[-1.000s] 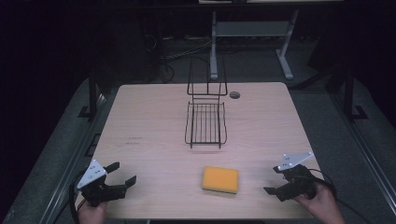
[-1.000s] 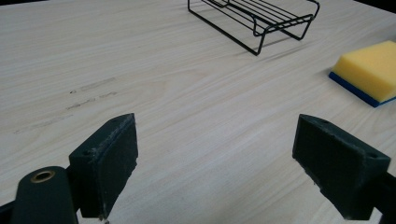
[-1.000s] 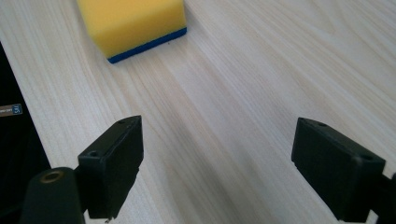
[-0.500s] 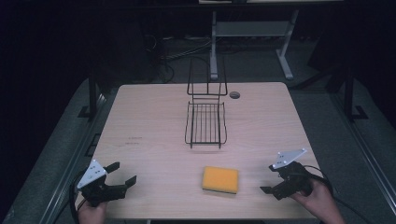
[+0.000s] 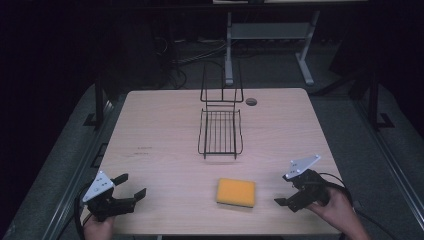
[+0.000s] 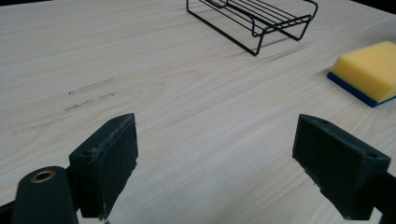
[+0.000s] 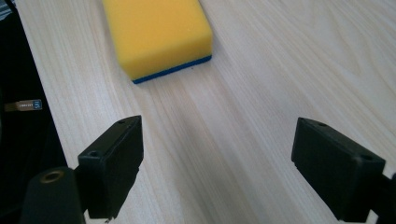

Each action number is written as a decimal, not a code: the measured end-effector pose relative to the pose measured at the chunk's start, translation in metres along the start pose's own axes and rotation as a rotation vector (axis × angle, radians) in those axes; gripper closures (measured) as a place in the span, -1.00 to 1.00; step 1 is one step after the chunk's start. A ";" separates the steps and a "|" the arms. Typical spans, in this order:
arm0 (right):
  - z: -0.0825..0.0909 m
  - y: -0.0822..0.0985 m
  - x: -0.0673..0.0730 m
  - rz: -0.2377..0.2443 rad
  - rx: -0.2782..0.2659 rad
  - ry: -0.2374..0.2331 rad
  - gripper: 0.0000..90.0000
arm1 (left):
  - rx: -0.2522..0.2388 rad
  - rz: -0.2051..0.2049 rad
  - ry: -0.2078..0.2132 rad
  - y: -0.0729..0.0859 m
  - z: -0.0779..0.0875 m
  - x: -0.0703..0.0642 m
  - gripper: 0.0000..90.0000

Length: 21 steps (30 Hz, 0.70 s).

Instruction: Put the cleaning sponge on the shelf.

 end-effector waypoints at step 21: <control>-0.005 -0.023 0.004 0.079 0.033 -0.028 -0.64 | -0.002 0.002 0.001 0.000 0.000 0.000 -0.70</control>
Point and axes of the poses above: each handheld gripper's, and its own axes: z roughly backward along the jaws, y roughly out of its underside, x roughly to its left, the point moved 8 cm from there along -z, roughly forward along the jaws, and after that the axes turned 3 degrees about -y, right-handed, at the moved point
